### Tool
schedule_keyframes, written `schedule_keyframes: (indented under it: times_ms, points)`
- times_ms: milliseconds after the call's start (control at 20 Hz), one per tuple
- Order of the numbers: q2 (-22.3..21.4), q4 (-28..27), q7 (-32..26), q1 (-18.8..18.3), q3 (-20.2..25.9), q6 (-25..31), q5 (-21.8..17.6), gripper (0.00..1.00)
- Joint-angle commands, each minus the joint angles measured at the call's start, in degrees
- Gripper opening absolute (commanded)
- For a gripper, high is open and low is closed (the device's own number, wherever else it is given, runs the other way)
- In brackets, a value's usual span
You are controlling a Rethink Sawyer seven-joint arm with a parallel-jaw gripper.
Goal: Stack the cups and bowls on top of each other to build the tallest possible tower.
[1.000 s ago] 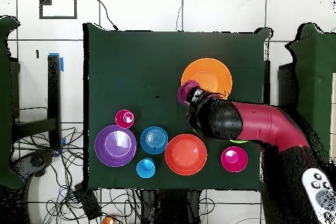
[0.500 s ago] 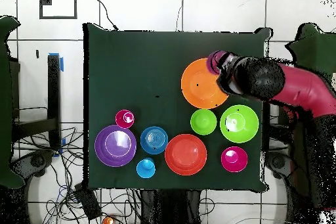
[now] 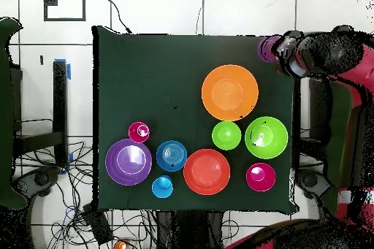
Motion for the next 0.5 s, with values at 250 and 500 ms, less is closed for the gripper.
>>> schedule_keyframes:
  times_ms: [250,500]
  points:
    - [11.36,-15.03,-23.88,0.55,7.17,18.92,1.59,0.0]
    - [10.9,-15.95,-24.26,0.72,7.53,22.17,2.4,0.0]
